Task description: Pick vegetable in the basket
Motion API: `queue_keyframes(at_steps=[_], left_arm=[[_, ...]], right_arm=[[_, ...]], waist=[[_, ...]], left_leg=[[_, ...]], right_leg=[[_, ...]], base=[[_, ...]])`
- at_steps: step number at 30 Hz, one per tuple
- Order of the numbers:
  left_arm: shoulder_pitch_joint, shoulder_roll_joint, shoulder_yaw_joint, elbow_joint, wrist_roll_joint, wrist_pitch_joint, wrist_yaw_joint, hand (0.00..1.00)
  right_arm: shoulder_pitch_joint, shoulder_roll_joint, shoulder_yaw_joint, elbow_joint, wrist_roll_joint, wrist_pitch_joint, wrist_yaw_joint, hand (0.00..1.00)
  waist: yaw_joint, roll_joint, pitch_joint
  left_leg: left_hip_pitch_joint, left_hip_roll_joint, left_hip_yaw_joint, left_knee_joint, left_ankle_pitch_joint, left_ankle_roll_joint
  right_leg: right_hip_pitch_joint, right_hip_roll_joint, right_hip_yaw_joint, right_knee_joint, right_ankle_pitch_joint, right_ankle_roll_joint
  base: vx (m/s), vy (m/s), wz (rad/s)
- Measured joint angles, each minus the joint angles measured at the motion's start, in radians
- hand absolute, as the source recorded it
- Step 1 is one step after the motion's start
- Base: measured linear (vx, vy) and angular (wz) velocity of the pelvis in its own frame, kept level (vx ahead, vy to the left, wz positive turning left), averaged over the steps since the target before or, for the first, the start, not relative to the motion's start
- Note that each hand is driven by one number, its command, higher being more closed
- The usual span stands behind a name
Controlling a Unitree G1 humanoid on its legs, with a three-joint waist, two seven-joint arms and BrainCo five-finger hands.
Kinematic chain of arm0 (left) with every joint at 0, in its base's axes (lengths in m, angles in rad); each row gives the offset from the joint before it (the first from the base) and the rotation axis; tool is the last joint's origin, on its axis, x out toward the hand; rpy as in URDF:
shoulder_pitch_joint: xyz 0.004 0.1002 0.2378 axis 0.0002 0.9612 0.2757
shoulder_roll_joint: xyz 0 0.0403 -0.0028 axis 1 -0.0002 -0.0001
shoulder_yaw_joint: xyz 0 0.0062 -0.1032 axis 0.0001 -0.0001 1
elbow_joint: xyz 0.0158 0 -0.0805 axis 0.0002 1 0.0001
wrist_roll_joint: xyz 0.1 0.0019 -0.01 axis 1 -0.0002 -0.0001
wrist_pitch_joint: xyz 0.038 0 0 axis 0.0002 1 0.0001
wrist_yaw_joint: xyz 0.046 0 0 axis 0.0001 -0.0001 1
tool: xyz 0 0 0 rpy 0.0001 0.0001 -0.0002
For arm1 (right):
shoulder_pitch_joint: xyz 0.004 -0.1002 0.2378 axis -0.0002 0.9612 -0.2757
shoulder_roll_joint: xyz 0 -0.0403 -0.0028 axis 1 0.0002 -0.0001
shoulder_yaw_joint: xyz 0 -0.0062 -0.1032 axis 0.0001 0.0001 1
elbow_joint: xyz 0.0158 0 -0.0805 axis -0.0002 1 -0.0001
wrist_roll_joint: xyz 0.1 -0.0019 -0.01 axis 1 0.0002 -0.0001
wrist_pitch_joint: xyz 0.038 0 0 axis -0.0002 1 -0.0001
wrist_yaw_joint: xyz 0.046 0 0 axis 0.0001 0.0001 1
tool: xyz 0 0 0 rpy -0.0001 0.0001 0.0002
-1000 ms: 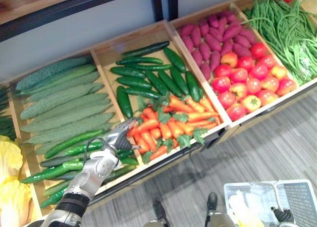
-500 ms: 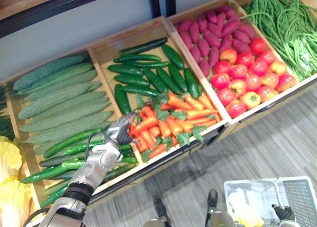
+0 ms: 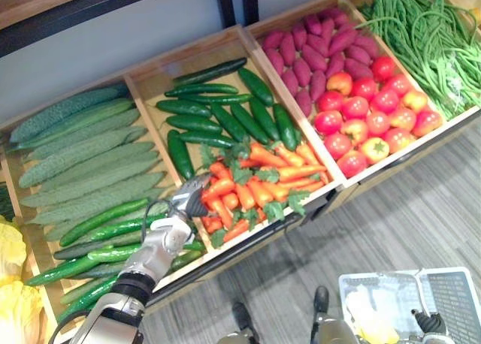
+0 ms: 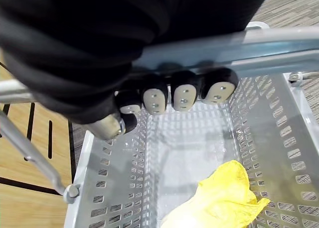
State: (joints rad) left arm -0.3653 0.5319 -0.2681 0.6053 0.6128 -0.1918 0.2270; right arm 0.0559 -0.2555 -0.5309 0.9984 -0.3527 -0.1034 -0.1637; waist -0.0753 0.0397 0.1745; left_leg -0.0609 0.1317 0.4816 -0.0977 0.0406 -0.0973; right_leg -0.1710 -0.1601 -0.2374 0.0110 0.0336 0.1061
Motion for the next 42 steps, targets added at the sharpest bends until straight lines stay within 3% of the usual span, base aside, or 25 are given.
queue_keyframes(at_steps=[1, 2, 28, 37, 42], left_arm=[[0.0, -0.004, 0.0, 0.0, 0.0, 0.0, 0.0, 0.0], [0.0, -0.01, 0.0, 0.0, 0.0, 0.0, 0.0, 1.0], [-0.028, -0.041, 0.003, 0.016, 0.002, 0.02, 0.006, 1.0], [0.06, -0.052, 0.168, -0.188, -0.001, 0.044, 0.033, 1.0], [0.102, -0.052, 0.222, -0.261, -0.001, 0.049, 0.039, 1.0]], right_arm=[[0.0, 0.0, 0.0, 0.0, 0.0, 0.0, 0.0, 1.0], [0.0, 0.0, 0.0, 0.0, 0.0, 0.001, 0.0, 1.0], [-0.016, 0.004, 0.0, 0.004, 0.0, 0.008, -0.001, 1.0], [-0.014, 0.011, -0.01, 0.004, -0.001, 0.012, -0.001, 1.0], [-0.014, 0.011, -0.014, 0.004, -0.001, 0.013, -0.001, 1.0]], waist=[[0.0, 0.0, 0.0], [0.001, 0.0, 0.0], [-0.002, -0.008, 0.011], [0.002, -0.009, 0.012], [0.02, -0.01, 0.012]], left_leg=[[0.0, 0.0, 0.0, 0.0, 0.0, 0.0], [0.0, 0.0, 0.0, -0.001, 0.0, 0.0], [0.017, 0.001, -0.003, 0.0, 0.0, 0.0], [0.024, -0.001, -0.057, 0.0, 0.003, 0.003], [0.031, -0.001, -0.067, -0.002, 0.006, 0.006]], right_leg=[[0.0, 0.0, 0.0, 0.0, 0.0, 0.0], [0.0, 0.0, 0.0, 0.0, 0.0, 0.0], [0.023, 0.002, -0.004, -0.007, 0.0, 0.0], [0.057, -0.002, -0.05, -0.008, -0.001, -0.001], [0.07, -0.003, -0.058, -0.008, -0.001, -0.001]], base=[[0.0, 0.0, 0.0], [0.0, 0.0, 0.0], [0.0, -0.001, 0.0], [-0.02, -0.025, 0.13], [-0.03, -0.019, 0.06]])
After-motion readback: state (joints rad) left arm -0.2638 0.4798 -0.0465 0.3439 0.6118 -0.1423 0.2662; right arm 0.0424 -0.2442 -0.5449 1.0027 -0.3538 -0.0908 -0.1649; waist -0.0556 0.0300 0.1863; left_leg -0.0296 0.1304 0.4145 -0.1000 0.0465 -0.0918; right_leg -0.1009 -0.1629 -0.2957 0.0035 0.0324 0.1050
